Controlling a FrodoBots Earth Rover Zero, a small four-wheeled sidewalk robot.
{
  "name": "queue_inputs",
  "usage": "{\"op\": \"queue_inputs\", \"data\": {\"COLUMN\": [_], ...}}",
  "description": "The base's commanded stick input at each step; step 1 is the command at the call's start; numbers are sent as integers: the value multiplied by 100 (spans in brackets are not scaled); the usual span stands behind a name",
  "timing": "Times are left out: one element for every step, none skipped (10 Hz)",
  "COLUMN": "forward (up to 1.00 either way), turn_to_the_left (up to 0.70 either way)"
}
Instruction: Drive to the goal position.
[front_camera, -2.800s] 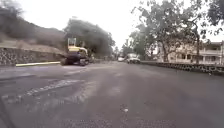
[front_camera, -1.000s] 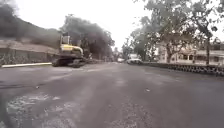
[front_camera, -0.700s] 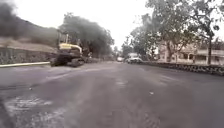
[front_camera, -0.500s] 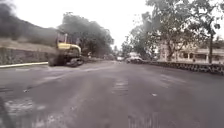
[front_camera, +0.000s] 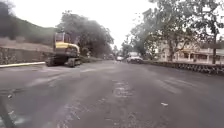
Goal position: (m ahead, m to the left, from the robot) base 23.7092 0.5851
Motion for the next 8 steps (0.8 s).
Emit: {"op": "queue_inputs", "data": {"forward": [70,70,70,70,70,70,70,70], "turn_to_the_left": [0,0,0,0,0,0,0,0]}}
